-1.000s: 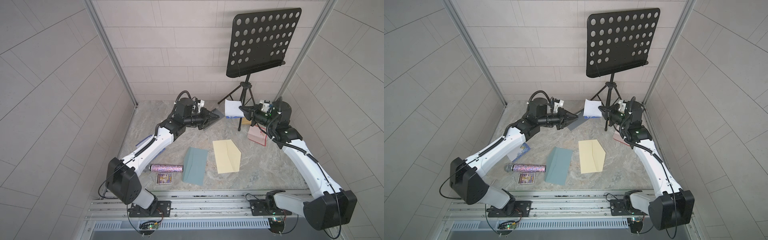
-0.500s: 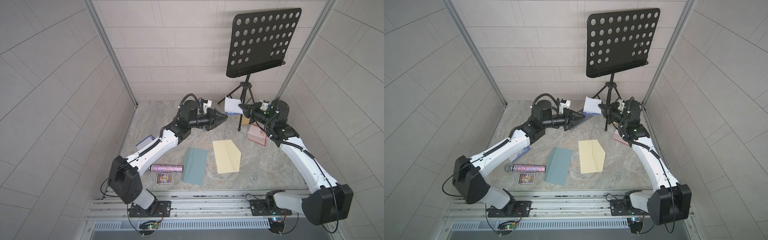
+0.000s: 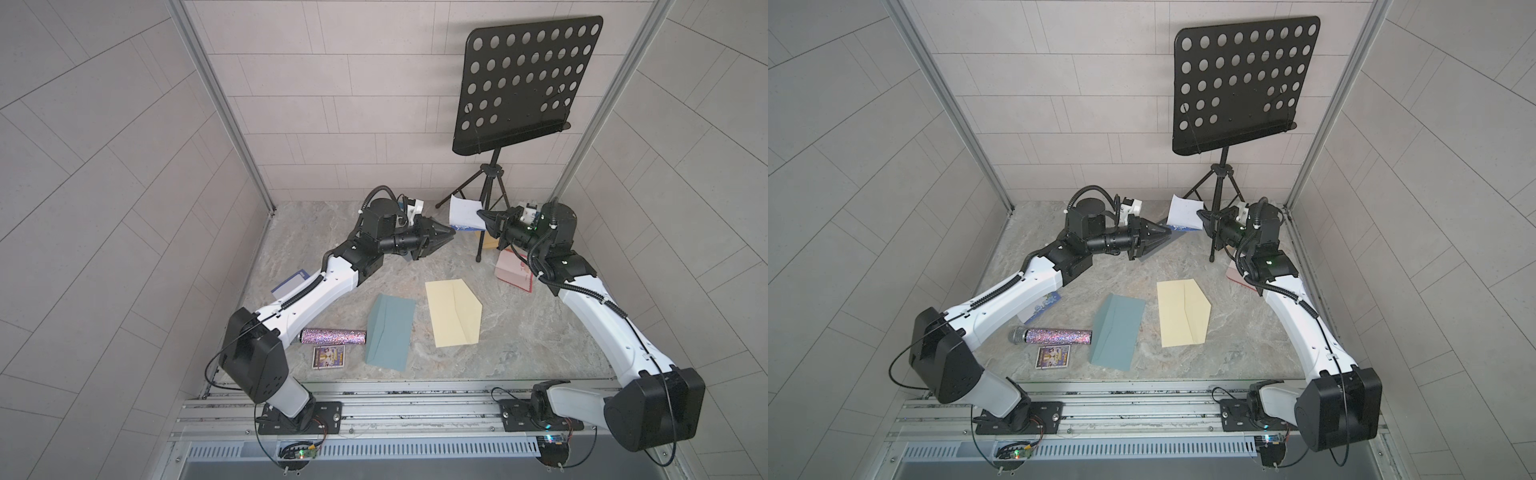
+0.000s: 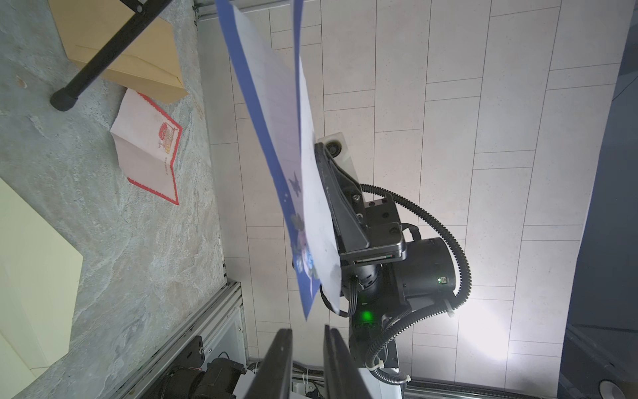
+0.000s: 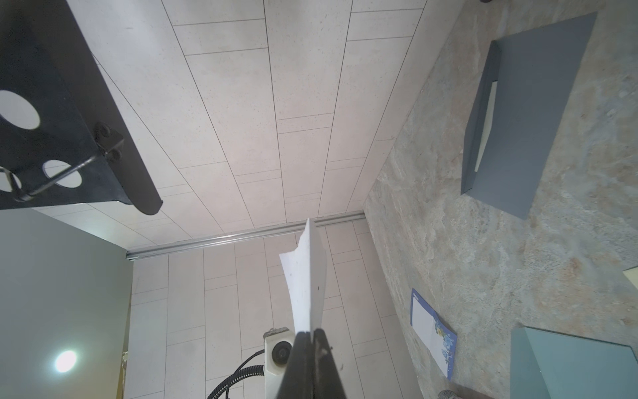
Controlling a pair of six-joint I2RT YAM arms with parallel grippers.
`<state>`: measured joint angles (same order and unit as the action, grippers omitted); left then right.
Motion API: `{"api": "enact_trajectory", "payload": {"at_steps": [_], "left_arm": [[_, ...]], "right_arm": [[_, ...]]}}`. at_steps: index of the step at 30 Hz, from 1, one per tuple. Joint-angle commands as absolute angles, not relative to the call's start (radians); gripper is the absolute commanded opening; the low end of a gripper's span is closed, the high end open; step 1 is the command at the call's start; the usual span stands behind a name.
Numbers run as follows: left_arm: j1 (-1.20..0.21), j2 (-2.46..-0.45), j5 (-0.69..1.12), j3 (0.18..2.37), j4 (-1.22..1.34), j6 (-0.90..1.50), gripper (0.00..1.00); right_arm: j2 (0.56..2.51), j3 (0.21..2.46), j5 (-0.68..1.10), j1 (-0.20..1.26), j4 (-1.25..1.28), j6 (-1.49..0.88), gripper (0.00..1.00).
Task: Take the letter paper out of the envelope
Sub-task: Unfold the letter paper.
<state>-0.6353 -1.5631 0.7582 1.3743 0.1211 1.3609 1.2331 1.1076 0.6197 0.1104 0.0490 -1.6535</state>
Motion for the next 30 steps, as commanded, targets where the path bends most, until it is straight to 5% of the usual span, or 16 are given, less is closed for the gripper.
{"api": "enact_trajectory", "payload": {"at_steps": [1, 30], "left_arm": [[-0.634, -1.534, 0.750, 1.386, 0.134, 1.370, 0.23], [-0.632, -1.572, 0.747, 1.402, 0.128, 1.371, 0.25]], "right_arm": [[1.214, 1.114, 0.610, 0.108, 0.080, -1.675, 0.00], [1.157, 1.064, 0.641, 0.110, 0.072, -1.691, 0.00]]}}
